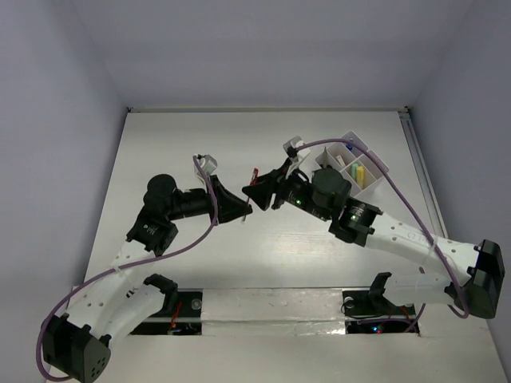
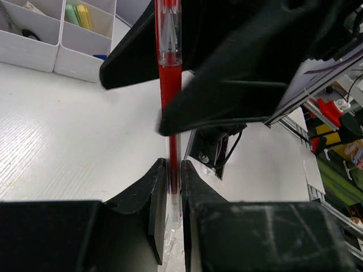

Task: Sort the stationery into containers
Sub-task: Place the pen in the storage box.

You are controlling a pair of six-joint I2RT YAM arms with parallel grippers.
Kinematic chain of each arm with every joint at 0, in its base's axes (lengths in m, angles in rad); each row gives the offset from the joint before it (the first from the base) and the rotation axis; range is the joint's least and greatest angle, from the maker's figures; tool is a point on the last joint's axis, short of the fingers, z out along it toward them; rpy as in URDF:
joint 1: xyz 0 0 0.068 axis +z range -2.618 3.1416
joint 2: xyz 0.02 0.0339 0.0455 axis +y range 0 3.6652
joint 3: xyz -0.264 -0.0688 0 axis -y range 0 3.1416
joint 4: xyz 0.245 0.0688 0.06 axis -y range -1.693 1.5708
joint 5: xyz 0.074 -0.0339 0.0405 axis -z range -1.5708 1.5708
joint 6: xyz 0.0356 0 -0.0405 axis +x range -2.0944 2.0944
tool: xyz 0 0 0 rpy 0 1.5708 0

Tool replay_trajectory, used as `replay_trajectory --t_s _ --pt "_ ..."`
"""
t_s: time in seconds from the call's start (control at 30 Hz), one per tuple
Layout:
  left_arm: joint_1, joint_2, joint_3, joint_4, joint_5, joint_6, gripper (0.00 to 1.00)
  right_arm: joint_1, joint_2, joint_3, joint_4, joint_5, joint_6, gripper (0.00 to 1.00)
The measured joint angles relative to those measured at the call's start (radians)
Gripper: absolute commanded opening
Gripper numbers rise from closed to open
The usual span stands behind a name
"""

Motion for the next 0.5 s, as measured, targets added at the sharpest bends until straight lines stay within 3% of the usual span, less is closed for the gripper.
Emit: replay_trajectory --t_s 0.03,0.07,0.1,0.17,0.2,0.3,0.4,0.5 --pt "-0.003 0.0 0.0 0.0 0.001 0.0 0.0 -0.011 0.011 0.002 0.005 -0.018 0.002 0.43" --pt "-0.004 -0.002 0.0 0.0 -0.001 0.0 0.0 -0.019 0.023 0.002 0.012 -0.034 0.012 0.26" --pt "-0.004 -0.002 -0.003 -0.004 -0.005 -0.001 0.0 -0.026 0.031 0.002 0.023 -0.049 0.015 0.19" --pt "-0.004 -0.002 -0.006 -0.009 -0.013 0.008 0.08 -0.029 0.039 0.003 0.042 -0.072 0.048 0.01" --pt "-0.006 -0.002 -0.006 -0.008 -0.012 0.012 0.25 -0.027 0.039 0.004 0.047 -0.082 0.059 0.0" --pt "-0.01 -0.013 -0.006 -0.005 -0.012 0.011 0.63 -0.039 0.039 0.005 0.048 -0.085 0.066 0.0" --pt "-0.01 -0.028 -0.006 -0.017 -0.022 0.019 0.84 -0.095 0.037 0.005 0.042 -0.06 0.063 0.0" --pt "-0.01 -0.043 -0.006 -0.055 -0.059 0.041 0.87 -0.167 0.02 0.005 0.006 0.012 0.049 0.0"
